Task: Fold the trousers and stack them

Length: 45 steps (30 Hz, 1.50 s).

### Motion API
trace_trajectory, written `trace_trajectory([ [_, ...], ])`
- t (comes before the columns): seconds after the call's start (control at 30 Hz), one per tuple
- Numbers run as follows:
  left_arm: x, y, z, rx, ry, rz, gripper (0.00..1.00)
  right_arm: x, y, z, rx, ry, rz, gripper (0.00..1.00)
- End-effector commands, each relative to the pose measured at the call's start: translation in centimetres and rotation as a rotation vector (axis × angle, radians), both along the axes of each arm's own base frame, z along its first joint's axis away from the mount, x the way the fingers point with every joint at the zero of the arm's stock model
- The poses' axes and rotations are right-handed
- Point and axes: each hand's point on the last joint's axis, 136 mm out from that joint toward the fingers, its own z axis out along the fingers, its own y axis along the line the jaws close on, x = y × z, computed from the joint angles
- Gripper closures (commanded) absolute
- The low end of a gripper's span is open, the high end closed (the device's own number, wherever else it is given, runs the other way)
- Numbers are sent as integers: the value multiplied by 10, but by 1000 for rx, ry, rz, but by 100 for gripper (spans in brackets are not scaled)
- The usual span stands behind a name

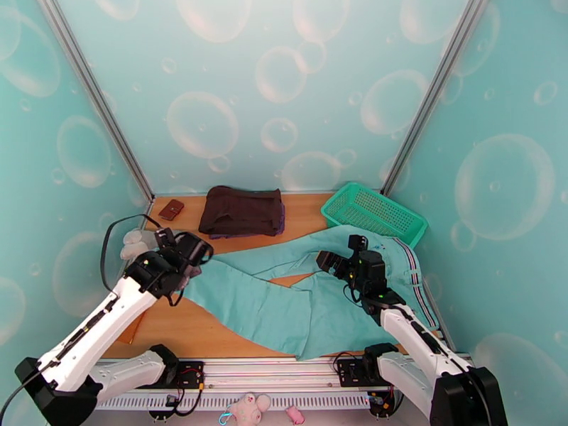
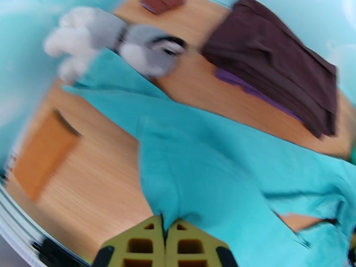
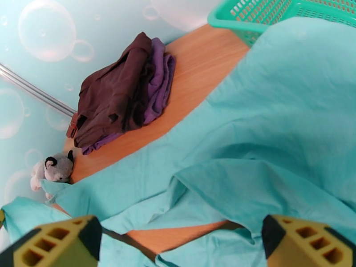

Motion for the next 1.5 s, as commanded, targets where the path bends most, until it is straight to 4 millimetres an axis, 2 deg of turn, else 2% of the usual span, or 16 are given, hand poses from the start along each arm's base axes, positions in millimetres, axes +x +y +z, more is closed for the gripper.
trace_trajectory([
  [0.0,25,34,2,95,30,-108,100,0,5,0,-3,-5,0,1],
  [0.17,35,74,23,358,86,-82,100,-1,15,0,-3,-5,27,1],
  [0.3,32,114,21,409,183,41,100,-2,17,-1,0,-4,37,1],
  [0.6,29,140,12,447,266,141,100,0,14,-1,-16,-7,27,1],
  [0.73,10,167,26,558,282,242,100,0,8,-1,-27,-4,7,1],
  [0.83,-20,194,11,671,423,300,100,0,4,0,-24,-5,-9,1],
  [0.97,-16,187,11,601,309,274,100,0,-7,-3,-22,11,-61,1],
  [1.0,-18,188,7,615,328,272,93,0,-12,-5,-26,20,-86,1],
  [1.03,-18,186,5,616,327,257,74,1,-17,-7,-26,33,-110,1],
  [1.1,-14,180,11,602,285,243,45,0,-28,-9,-12,48,-153,1],
  [1.17,-14,182,21,616,255,270,24,-1,-39,-10,-3,54,-196,1],
  [1.2,-14,182,27,631,243,280,2,-2,-43,-9,-2,52,-215,1],
  [1.27,-8,178,40,655,185,292,1,-6,-48,-5,0,39,-241,1],
  [1.37,22,130,45,600,34,141,1,-18,-47,-8,37,85,-255,1],
  [1.4,35,104,44,546,-38,72,1,-23,-46,-11,63,113,-264,1],
  [1.47,64,33,28,318,-159,-173,1,-35,-39,-28,128,162,-274,1],
])
